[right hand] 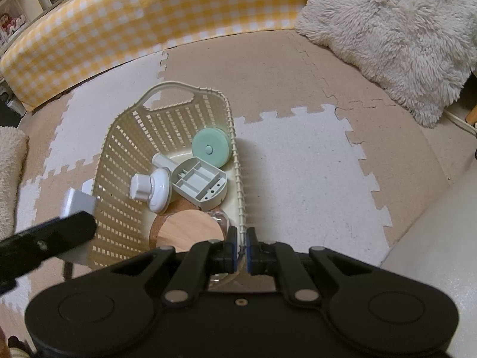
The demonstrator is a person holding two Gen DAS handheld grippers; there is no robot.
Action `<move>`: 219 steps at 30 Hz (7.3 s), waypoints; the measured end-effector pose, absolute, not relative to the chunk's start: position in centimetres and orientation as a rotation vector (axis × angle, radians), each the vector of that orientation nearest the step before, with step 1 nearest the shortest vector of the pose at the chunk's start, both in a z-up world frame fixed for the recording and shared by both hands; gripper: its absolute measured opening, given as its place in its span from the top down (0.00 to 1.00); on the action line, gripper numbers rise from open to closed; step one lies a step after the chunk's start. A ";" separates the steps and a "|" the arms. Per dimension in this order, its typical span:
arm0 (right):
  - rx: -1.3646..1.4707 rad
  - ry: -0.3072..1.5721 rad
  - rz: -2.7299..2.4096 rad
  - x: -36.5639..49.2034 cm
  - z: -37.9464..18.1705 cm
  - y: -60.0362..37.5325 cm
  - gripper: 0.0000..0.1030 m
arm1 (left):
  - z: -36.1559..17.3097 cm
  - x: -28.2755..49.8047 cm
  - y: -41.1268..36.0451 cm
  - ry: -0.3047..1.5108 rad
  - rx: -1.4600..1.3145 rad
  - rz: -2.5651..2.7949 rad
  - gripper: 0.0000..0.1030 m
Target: Organize rigid objects
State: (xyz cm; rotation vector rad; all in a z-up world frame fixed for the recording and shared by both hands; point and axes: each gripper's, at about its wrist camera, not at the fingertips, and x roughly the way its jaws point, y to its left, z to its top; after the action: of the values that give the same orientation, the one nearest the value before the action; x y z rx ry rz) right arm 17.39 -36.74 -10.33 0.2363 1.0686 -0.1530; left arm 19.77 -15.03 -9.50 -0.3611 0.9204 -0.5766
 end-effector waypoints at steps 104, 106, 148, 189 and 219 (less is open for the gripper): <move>0.237 1.072 -0.143 17.4 -10.3 -36.7 0.94 | -15.3 25.1 -12.4 0.904 0.203 -0.254 0.00; 0.238 1.072 -0.143 17.4 -10.3 -36.7 0.94 | -15.8 25.7 -12.1 0.898 0.179 -0.253 0.01; 0.230 1.076 -0.140 17.6 -10.6 -36.7 0.94 | -7.9 25.1 -14.3 0.671 0.039 -0.498 0.45; 0.221 1.081 -0.134 17.7 -10.6 -36.5 0.94 | -10.6 27.6 -25.1 0.867 0.303 -0.590 0.21; 0.192 0.823 -0.181 12.6 -3.9 -35.5 0.66 | -1.0 19.0 -15.2 0.755 0.056 -0.494 0.03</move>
State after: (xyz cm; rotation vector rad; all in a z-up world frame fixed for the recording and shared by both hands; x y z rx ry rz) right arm 12.58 -35.49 -3.86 0.1919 0.8227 -0.1812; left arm 19.01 -15.22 -1.01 0.0559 0.7545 -0.4943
